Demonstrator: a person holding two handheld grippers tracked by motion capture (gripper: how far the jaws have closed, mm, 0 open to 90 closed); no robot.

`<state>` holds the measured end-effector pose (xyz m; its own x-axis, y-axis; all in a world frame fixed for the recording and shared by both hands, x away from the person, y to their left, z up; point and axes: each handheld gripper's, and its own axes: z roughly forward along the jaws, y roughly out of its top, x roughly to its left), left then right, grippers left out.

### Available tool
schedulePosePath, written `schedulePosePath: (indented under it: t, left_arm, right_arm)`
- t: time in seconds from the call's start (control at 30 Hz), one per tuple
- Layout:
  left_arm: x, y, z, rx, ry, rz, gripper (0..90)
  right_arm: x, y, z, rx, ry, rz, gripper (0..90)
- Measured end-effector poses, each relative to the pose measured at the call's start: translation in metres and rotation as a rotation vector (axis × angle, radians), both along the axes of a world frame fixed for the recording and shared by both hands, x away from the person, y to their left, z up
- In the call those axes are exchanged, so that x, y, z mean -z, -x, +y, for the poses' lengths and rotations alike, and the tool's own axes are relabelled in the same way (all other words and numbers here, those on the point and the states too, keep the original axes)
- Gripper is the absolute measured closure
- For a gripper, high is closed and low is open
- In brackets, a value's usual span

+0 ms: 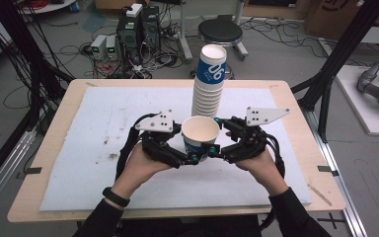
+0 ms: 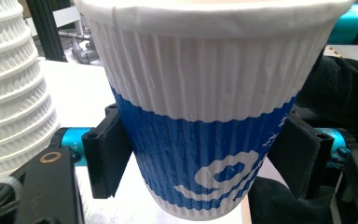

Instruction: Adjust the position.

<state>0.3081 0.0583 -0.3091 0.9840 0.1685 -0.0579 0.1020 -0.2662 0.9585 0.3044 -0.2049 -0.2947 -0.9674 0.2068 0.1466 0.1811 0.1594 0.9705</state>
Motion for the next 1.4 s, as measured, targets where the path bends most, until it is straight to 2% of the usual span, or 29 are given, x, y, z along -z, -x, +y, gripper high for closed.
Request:
schedulePosePath:
  t: [0.13, 0.37, 0.67, 0.93, 1.4]
  left_arm:
    - [-0.0004, 0.0003, 0.0002, 0.001, -0.006, 0.0, 26.5]
    - [-0.0034, 0.0023, 0.0009, -0.006, 0.028, 0.005, 19.8]
    - [-0.0044, 0.0024, 0.0016, 0.0, 0.038, 0.013, 20.1]
    - [-0.0039, 0.002, 0.0013, 0.007, 0.034, 0.016, 24.7]
    - [-0.0051, 0.0013, 0.0051, 0.013, 0.034, 0.011, 24.6]
  right_arm:
    - [0.0005, -0.0001, -0.0005, -0.007, -0.004, 0.0, 24.4]
    - [0.0015, 0.0013, 0.0025, -0.015, 0.001, -0.009, 24.3]
    - [0.0029, 0.0023, 0.0059, -0.024, 0.001, -0.006, 24.3]
    - [0.0039, 0.0027, 0.0075, -0.023, 0.0, -0.008, 24.1]
    - [0.0027, 0.002, 0.0052, -0.018, -0.01, -0.001, 17.2]
